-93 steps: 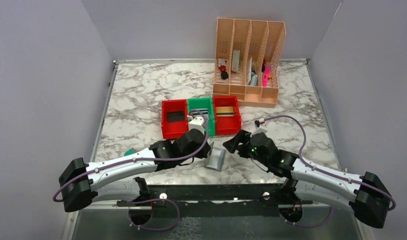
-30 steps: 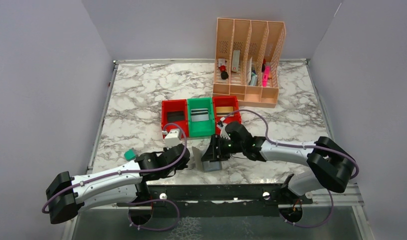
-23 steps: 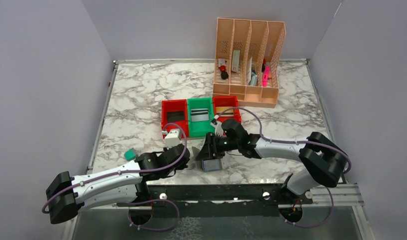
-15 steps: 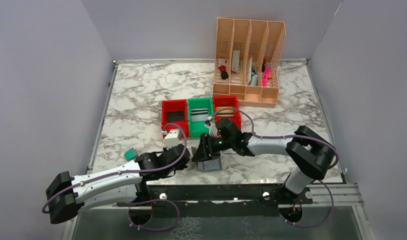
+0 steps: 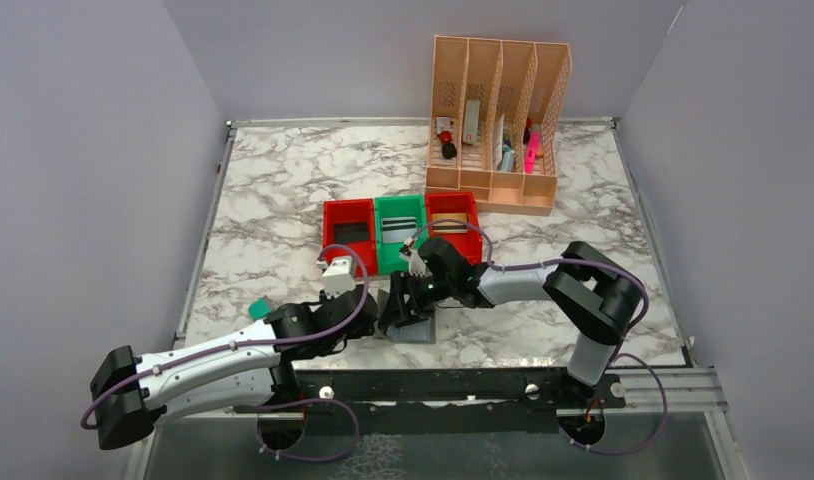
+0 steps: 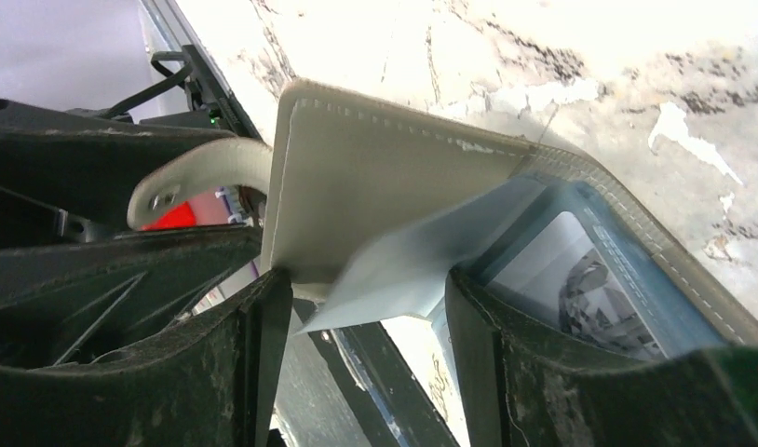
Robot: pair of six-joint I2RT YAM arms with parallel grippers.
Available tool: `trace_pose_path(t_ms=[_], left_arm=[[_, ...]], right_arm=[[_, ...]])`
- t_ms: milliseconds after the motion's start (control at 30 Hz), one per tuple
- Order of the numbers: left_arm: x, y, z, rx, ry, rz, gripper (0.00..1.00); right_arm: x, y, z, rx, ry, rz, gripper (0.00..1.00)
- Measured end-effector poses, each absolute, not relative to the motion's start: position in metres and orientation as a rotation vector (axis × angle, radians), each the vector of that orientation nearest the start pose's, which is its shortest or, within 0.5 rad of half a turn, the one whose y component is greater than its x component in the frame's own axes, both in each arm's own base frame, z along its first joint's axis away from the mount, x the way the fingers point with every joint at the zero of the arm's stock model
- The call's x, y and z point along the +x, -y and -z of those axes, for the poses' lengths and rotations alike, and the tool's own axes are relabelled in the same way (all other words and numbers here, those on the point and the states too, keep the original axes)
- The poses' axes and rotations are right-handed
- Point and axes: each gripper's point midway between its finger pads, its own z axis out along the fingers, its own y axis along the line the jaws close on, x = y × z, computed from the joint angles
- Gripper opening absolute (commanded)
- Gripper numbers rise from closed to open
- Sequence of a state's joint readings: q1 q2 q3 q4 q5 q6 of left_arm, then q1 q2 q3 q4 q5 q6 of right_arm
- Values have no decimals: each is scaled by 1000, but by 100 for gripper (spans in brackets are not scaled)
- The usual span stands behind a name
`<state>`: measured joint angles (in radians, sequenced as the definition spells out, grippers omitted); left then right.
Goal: Take the credit cards out of the card holder
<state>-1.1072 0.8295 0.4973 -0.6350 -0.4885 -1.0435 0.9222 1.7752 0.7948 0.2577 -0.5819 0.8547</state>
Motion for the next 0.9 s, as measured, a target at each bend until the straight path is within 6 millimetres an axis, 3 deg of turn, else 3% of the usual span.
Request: trace_pose_path(t_ms=[167,267,367,633,900], left_arm=[[144,171,-78,-118,-2401,384,51],[144,169,-80,-117,-2399,369,54],[146,165,-84,-124,-2388,356,55],[148,167,-91,-134,-2371,376,53],[148,168,-87,-127,-2382,358,51]], right_arm=[[142,-394,-49,-500,-2642,-1414,78],[142,-397,-51,-541,-2633,-1386,93],[140,-398,-52,-574,-2624,-1380,95],[136,-397,-54,-689,-2554,-1330,84],[132,-391,-59,-754,-2494,-1327,63]])
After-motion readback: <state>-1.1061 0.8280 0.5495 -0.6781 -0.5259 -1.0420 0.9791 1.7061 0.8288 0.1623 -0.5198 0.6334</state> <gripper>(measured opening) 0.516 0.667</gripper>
